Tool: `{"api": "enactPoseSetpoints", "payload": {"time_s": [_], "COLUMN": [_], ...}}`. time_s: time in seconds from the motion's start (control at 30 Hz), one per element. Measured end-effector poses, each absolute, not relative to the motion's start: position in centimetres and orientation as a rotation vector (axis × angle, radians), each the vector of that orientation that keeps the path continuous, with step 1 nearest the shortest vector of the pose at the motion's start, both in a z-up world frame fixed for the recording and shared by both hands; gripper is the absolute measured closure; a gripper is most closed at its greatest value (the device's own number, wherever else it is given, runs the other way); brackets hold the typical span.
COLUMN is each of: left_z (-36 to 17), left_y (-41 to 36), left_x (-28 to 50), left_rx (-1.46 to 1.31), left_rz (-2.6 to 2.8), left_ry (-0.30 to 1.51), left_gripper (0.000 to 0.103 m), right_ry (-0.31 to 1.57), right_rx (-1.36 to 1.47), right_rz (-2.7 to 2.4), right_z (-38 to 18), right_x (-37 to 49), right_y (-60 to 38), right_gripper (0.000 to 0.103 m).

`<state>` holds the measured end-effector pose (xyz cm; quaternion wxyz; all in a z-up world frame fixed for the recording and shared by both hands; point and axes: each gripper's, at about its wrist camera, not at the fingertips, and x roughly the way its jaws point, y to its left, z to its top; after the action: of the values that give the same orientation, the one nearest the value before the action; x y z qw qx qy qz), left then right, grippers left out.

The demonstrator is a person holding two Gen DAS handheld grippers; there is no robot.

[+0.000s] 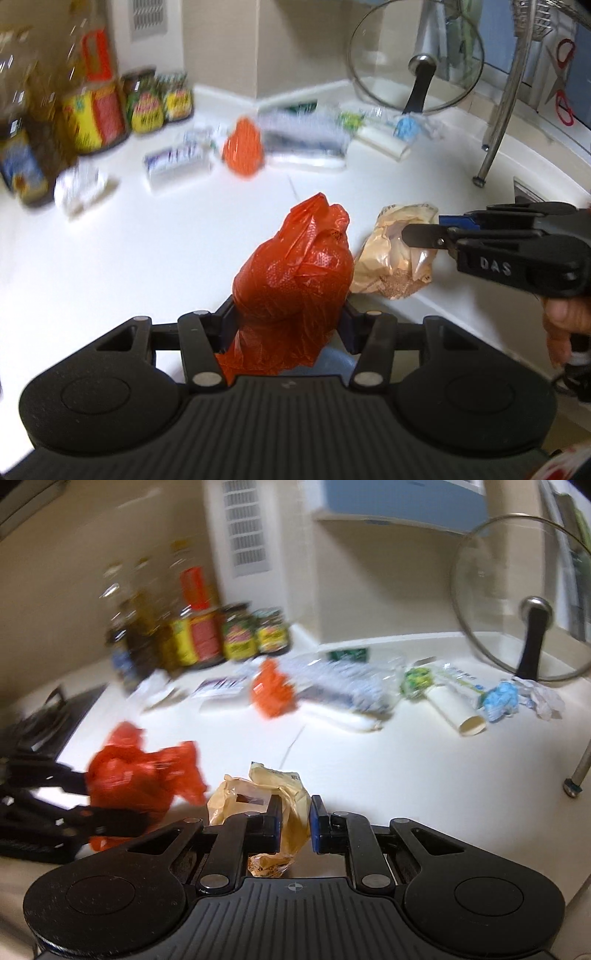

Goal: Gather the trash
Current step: 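Grasp the tan paper bag with the right tool while the left tool holds the orange bag, then carry the orange bag and tan paper bag down over the wastebasket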

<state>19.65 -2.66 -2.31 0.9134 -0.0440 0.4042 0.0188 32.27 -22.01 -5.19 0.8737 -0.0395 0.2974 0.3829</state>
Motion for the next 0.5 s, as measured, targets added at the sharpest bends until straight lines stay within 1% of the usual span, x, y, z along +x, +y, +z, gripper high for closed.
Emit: {"api": "enactPoseSetpoints", "payload": {"time_s": [0.2,0.5], "left_z": [-5.6,-11.6], "left_y": [-2.7,-1.2], "left_x": [17.6,17.0], "left_rx": [-0.174,-0.228], "left_rz": [0.068,0.083], "left_ry": [0.924,1.06], "left_gripper": [0.053,0.053], "right_ry": [0.648,0.769], "right_rx": [-0.204,-0.36], "right_rz": [0.854,0.86], "right_z": [-7.8,-14.0], "right_x": [28.4,25.2], "right_y": [-21.4,-19.1], "right_gripper": [0.088,0.088]}}
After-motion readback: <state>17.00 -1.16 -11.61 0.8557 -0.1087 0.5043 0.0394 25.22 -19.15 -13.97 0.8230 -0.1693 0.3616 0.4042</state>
